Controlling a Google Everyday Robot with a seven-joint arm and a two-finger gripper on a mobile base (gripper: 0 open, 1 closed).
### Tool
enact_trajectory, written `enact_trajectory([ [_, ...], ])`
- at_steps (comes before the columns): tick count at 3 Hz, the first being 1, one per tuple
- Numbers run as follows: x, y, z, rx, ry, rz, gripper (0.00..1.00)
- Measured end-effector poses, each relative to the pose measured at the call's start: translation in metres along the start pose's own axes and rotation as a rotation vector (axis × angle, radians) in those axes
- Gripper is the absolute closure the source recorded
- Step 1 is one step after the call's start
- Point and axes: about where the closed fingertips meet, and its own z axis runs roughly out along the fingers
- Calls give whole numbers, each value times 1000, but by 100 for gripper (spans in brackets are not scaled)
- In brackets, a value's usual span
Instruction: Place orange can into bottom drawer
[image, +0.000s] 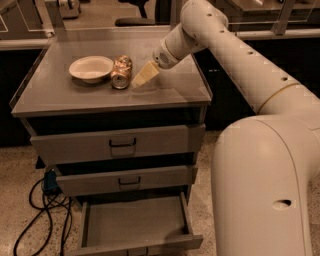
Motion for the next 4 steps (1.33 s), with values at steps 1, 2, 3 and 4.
enact_trajectory([
  [1,0,0,0,0,0,0,42],
  [2,0,0,0,0,0,0,38],
  [3,0,0,0,0,0,0,15],
  [4,0,0,0,0,0,0,0],
])
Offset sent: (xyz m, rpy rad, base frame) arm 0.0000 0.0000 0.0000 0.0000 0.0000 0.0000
